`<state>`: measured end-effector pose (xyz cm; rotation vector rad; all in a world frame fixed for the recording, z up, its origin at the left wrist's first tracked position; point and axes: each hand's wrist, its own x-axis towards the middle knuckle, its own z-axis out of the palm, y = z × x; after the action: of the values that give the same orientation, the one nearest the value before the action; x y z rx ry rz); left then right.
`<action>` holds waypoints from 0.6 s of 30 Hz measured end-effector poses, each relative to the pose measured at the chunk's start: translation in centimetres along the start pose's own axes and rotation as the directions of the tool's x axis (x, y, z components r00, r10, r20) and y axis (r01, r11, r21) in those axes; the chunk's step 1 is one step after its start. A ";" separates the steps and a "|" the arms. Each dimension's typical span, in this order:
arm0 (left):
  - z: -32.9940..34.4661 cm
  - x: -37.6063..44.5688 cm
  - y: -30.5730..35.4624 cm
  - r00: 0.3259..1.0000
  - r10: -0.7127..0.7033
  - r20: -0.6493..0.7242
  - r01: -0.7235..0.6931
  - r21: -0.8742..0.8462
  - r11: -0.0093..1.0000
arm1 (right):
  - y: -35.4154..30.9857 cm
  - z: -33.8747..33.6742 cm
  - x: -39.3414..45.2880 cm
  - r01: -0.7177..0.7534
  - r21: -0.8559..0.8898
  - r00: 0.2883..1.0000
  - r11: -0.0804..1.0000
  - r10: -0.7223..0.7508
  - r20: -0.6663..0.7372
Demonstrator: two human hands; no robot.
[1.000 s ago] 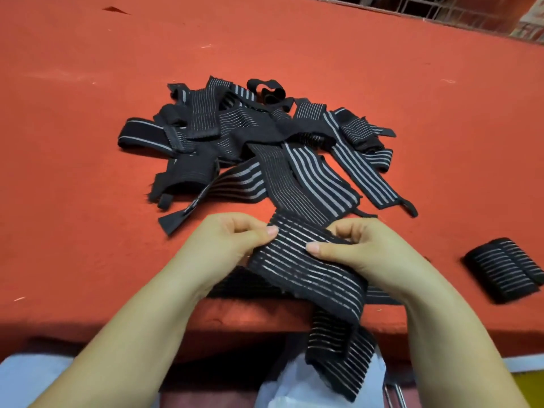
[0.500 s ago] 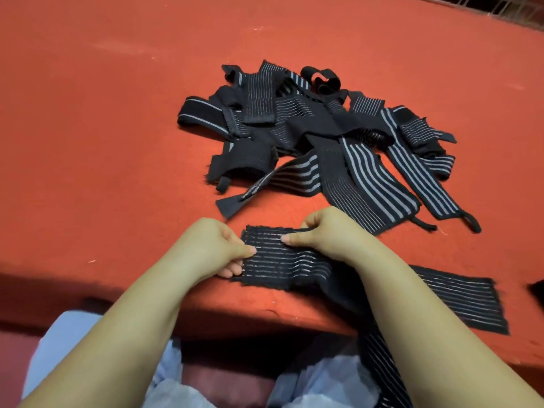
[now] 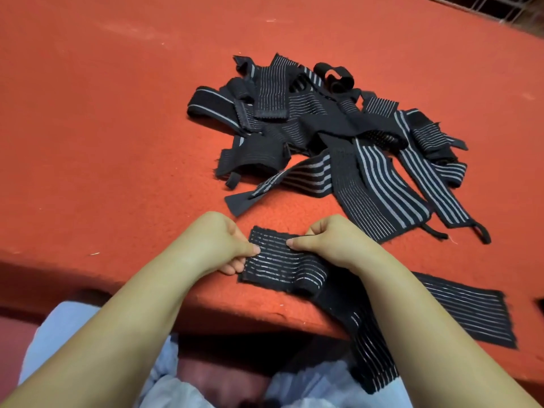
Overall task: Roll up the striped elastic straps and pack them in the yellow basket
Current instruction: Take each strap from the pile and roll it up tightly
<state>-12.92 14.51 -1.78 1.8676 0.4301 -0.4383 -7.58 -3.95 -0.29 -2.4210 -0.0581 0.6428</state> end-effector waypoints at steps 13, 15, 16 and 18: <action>0.3 0.1 0.1 0.999 0.010 -0.032 -0.008 0.083 0.997 | 0.0 0.4 0.2 0.004 -0.123 0.999 0.992 -0.009 -0.038; 0.5 0.1 0.0 0.996 0.038 -0.075 -0.028 0.137 0.990 | 0.0 0.5 0.1 0.004 -0.158 0.999 0.987 -0.011 -0.046; 0.5 0.1 0.0 0.994 0.055 -0.096 -0.039 0.167 0.985 | 0.0 0.4 -0.1 0.012 -0.193 0.999 0.981 -0.021 -0.045; 0.6 0.1 -0.2 0.988 0.084 -0.126 -0.054 0.223 0.973 | -0.3 -0.2 -0.8 0.027 -0.276 0.999 0.961 -0.031 -0.008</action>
<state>-12.99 13.97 -2.17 2.1280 0.4187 -0.3230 -8.19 -4.04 0.37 -2.6860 -0.1898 0.6428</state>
